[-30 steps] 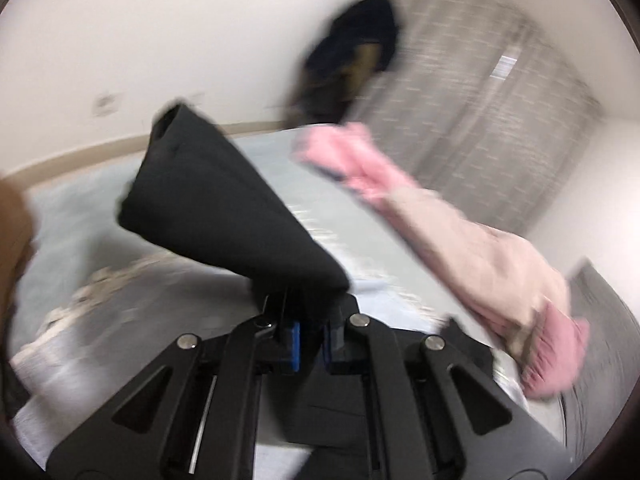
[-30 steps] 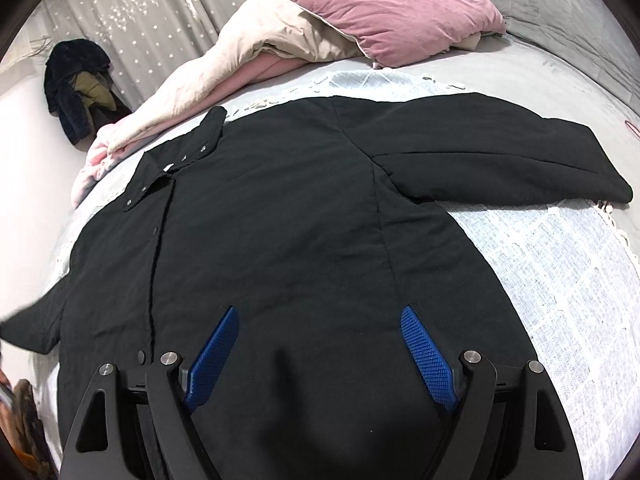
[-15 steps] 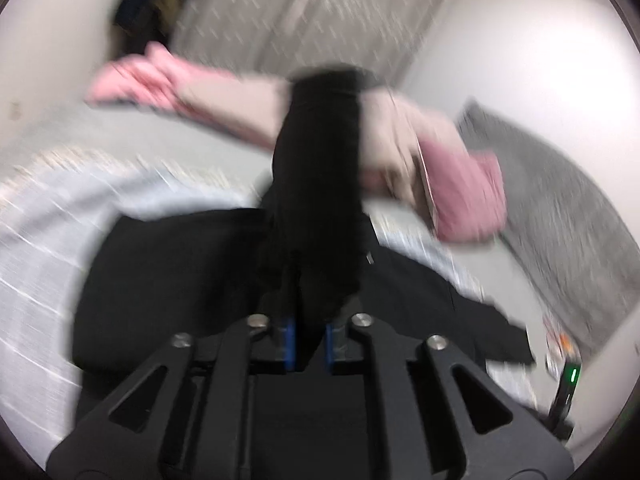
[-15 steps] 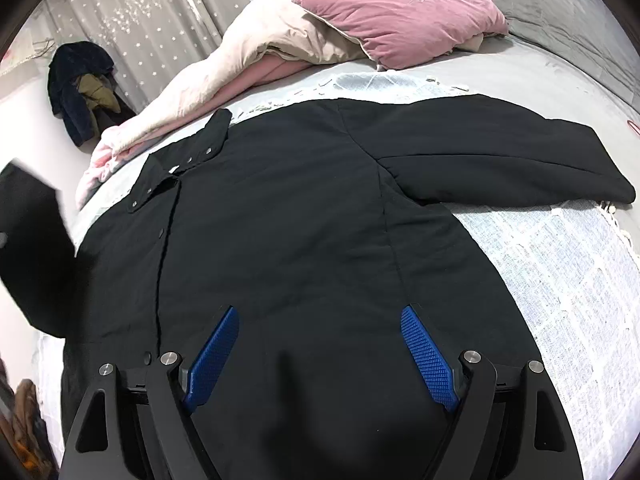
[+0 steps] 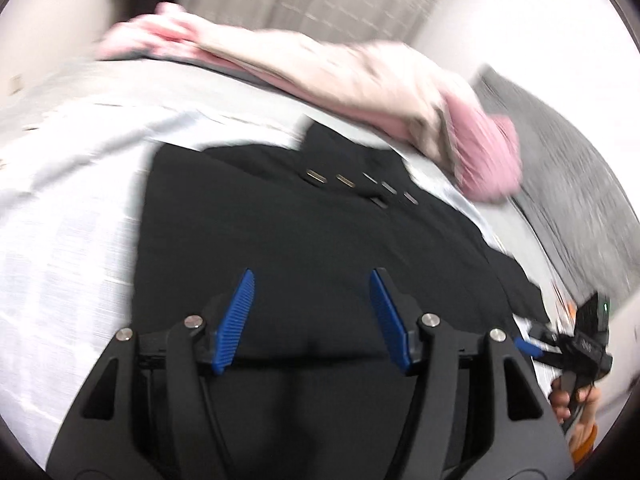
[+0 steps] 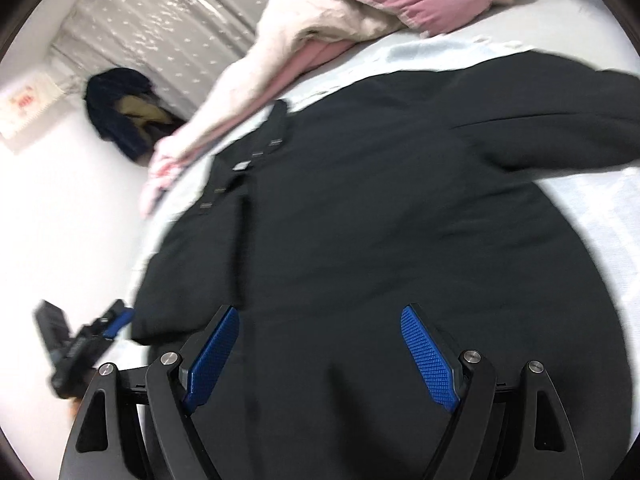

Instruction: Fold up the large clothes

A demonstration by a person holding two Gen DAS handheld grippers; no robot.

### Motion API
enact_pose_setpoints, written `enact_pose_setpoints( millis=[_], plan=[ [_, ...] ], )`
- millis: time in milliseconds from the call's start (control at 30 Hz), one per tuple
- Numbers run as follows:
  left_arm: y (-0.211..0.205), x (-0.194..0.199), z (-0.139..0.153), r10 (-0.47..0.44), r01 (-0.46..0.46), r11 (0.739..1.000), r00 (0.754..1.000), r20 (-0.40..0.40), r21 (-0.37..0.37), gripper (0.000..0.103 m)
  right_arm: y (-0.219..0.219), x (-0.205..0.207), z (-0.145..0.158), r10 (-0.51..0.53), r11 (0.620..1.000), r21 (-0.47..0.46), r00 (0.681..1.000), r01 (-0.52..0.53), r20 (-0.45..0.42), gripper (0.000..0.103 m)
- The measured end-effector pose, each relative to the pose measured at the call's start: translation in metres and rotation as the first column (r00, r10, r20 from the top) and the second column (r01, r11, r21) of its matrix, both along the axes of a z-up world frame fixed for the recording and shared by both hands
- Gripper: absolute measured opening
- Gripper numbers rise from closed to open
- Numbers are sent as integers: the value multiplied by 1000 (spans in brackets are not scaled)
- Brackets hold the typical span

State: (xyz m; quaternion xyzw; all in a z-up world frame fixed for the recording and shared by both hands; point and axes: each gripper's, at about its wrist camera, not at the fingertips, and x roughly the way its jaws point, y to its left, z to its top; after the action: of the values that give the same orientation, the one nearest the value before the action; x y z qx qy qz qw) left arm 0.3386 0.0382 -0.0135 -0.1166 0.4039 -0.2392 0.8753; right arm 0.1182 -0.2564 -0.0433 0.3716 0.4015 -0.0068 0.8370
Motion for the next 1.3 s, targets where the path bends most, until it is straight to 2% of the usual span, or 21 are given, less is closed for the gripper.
enact_pose_setpoints(
  millis=[100,133,167,233,300,333,467,567,700,733,767,833,867,933,967,1067,1167,1200,1233,1267,1300],
  plan=[
    [35,14,-4,89,-89,996,996,6,2,50,27,38,-5,103,990,93,994,-105,23,80],
    [45,17,-6,104,-104,995,995,2,4,44,38,54,-9,145,981,127,989,-149,39,71],
    [51,18,-10,111,-111,994,994,-3,8,41,47,66,-13,170,972,159,984,-175,46,57],
    [55,20,-16,109,-108,994,994,-10,28,34,61,86,-29,190,949,253,982,-187,11,46],
    [55,22,-20,93,-93,993,996,-2,67,31,74,95,-46,208,914,358,978,-189,-15,45],
    [54,23,-22,86,-86,993,996,2,81,31,80,97,-51,214,909,371,977,-189,-26,45],
    [42,27,-32,69,-68,992,998,-7,104,31,94,105,-73,204,929,336,972,-155,-116,46],
    [42,32,-35,86,-85,991,996,-5,100,31,89,112,-78,160,922,369,983,-117,-89,46],
    [33,39,-35,79,-80,989,997,13,127,30,79,125,-76,51,951,307,998,-36,-40,46],
    [28,39,-35,65,-68,988,998,23,137,29,77,128,-74,34,958,285,999,-23,-33,37],
    [21,38,-36,43,-48,988,998,35,146,29,77,129,-69,20,970,243,999,-13,-26,9],
    [8,33,-43,-3,-7,981,999,52,195,29,83,124,-49,17,988,152,999,-23,44,8],
    [2,32,-50,-17,4,972,999,51,235,29,87,115,-33,5,998,59,995,-11,104,8],
    [-9,34,-73,-40,34,945,999,13,327,28,94,97,-18,-8,994,-104,990,22,139,8],
    [-11,34,-79,-43,37,940,999,9,340,28,96,95,-20,-10,991,-133,993,26,119,8],
    [-18,30,-84,-32,12,928,998,48,374,28,100,104,-53,21,987,-158,999,-26,-34,8],
    [-24,27,-78,-35,10,910,998,54,415,30,99,106,-60,56,985,-162,998,-60,-30,10],
    [-24,25,-74,-35,10,908,998,52,420,32,98,106,-58,66,986,-152,997,-70,-31,14],
    [-24,23,-69,-33,12,911,999,43,412,41,97,109,-57,71,987,-144,997,-75,-35,17],
    [-23,21,-64,-31,15,918,999,33,396,59,90,101,-54,82,987,-137,996,-86,-39,19],
    [-21,18,-58,-22,11,927,999,24,376,69,87,97,-51,85,986,-141,995,-91,-45,24]
  ],
)
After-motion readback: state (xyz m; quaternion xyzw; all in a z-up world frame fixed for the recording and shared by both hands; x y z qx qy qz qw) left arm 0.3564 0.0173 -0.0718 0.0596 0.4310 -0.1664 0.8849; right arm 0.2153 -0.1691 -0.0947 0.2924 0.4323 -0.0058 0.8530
